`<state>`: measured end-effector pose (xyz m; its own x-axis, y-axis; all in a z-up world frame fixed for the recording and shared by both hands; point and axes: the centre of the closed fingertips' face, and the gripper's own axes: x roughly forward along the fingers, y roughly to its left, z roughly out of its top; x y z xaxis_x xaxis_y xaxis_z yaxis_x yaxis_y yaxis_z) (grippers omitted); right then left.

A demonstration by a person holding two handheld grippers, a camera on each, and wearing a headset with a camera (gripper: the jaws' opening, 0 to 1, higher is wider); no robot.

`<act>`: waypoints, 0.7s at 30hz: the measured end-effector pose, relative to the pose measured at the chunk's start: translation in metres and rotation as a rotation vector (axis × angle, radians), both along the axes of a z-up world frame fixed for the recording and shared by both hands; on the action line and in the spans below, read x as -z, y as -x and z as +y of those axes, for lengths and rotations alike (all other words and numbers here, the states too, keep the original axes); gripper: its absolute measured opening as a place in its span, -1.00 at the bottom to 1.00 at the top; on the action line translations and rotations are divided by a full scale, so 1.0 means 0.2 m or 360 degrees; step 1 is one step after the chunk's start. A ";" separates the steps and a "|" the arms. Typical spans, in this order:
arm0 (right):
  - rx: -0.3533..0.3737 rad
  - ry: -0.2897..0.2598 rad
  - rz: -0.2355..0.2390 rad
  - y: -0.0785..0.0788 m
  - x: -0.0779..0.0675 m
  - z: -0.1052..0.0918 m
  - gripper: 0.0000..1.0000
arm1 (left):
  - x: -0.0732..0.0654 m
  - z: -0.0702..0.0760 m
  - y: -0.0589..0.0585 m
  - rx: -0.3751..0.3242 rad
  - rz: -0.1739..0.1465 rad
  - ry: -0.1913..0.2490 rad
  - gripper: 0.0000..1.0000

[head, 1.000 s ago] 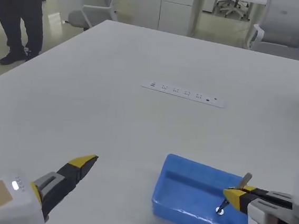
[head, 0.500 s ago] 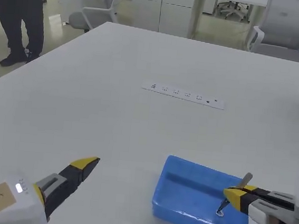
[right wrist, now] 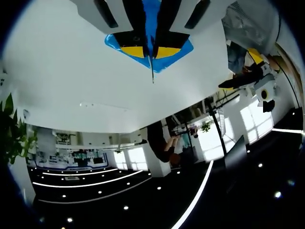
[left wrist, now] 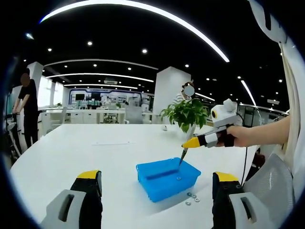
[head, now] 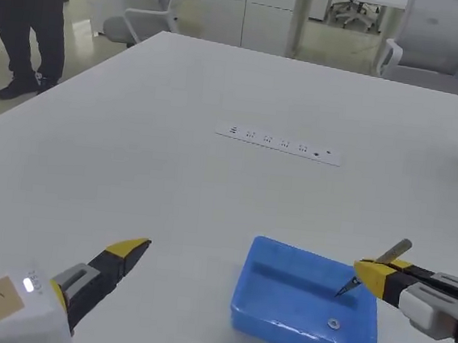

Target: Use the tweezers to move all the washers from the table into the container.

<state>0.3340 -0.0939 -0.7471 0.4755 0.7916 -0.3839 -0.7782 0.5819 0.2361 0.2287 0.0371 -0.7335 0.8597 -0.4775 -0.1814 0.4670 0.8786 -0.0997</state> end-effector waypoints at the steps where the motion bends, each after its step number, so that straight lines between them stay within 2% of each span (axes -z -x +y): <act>1: 0.0000 -0.0005 -0.0006 0.00 -0.01 0.00 -0.95 | 0.00 0.00 0.00 0.0000 -0.0004 0.0000 0.97; 9: -0.0008 -0.0047 -0.0011 0.05 -0.04 0.01 -0.95 | 0.00 0.00 0.00 0.0001 -0.0003 -0.0004 0.97; 21: -0.0036 -0.0108 0.0038 0.15 -0.06 0.01 -0.95 | 0.00 -0.01 0.00 0.0006 0.0000 -0.0011 0.97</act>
